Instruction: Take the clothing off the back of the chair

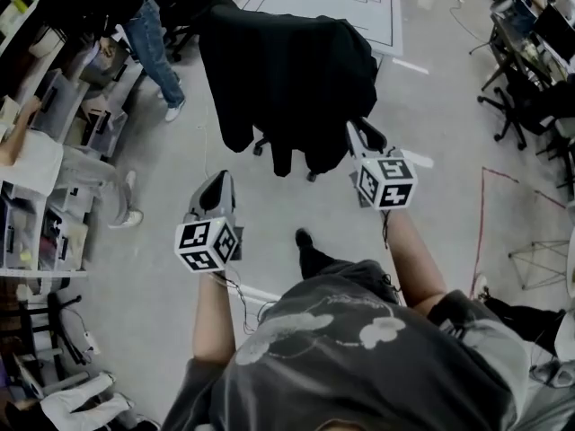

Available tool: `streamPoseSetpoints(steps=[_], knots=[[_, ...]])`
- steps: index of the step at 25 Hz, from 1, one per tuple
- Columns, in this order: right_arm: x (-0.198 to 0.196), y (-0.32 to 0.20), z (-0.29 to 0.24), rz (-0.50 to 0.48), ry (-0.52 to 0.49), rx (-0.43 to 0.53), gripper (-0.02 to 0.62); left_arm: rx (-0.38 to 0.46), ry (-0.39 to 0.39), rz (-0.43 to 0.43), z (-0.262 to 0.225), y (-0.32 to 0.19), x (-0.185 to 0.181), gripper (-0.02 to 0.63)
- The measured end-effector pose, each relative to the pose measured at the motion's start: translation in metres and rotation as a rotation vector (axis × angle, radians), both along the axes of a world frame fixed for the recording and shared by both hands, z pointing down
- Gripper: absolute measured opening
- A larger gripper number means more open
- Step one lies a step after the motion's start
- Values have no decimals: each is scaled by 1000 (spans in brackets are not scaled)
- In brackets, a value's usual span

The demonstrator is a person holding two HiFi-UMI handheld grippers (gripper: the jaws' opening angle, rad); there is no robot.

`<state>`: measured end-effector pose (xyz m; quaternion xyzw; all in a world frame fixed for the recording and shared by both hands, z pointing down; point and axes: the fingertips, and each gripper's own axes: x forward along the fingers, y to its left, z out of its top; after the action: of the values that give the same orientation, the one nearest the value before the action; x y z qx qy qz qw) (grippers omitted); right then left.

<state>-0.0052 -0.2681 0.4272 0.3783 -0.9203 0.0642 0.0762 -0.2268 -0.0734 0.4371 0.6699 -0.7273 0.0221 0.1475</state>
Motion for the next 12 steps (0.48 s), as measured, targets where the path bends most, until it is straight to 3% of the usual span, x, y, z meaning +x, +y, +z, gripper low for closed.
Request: streamPoseSetpoints(steps=[4, 12], knots=[[-11, -49, -12, 45, 29, 40, 177, -11, -57, 6, -10, -45, -24, 2], [-43, -105, -34, 59, 13, 54, 369, -1, -82, 39, -33, -119, -44, 2]])
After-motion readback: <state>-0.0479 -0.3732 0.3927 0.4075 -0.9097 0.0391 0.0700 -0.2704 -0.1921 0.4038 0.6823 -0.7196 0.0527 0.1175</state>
